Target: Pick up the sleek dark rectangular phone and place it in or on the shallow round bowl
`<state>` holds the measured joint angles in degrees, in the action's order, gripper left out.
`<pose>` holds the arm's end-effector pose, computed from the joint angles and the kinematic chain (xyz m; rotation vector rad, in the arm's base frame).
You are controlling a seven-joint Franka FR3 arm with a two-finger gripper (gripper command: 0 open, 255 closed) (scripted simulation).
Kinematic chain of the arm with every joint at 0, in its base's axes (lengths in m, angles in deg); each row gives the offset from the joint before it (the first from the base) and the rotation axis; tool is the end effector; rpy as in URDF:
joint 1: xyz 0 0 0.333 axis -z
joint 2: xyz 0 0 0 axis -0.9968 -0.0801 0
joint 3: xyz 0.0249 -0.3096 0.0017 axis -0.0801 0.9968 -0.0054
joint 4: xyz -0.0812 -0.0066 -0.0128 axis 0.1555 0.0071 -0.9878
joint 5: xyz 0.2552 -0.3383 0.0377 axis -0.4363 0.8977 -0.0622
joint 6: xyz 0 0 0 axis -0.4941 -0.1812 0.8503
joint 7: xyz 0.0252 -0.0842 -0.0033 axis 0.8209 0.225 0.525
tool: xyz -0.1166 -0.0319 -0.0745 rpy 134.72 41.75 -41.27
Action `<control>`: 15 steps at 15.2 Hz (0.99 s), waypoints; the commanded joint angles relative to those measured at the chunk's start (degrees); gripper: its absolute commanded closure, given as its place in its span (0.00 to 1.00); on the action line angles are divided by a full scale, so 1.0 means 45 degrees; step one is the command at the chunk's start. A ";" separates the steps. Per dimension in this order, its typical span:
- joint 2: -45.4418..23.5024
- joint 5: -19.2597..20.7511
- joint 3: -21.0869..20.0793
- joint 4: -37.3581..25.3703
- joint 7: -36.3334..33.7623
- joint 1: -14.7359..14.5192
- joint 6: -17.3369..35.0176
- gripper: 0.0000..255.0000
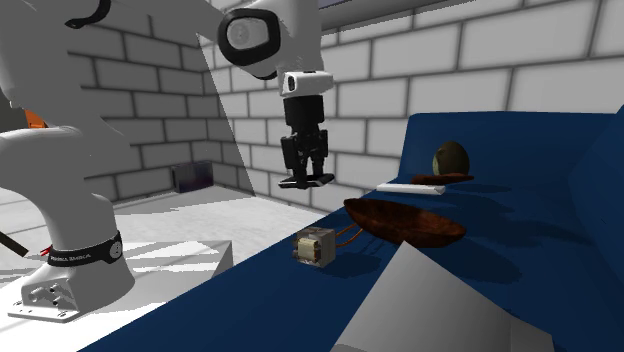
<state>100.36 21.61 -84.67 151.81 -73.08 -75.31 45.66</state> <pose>0.5245 -0.0574 0.3856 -2.9935 0.8463 -0.1356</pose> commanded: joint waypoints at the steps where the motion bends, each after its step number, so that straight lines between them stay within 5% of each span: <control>1: 0.0152 -0.0005 0.0011 -0.0191 0.0009 0.0004 -0.0348 1.00; 12: 0.0590 -0.0003 0.0036 -0.1492 -0.0003 0.0012 -0.2087 1.00; 15: -0.0846 0.0086 0.0199 -0.3068 0.0255 0.0155 -0.2234 1.00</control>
<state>98.36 21.89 -84.02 140.39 -72.32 -74.82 36.19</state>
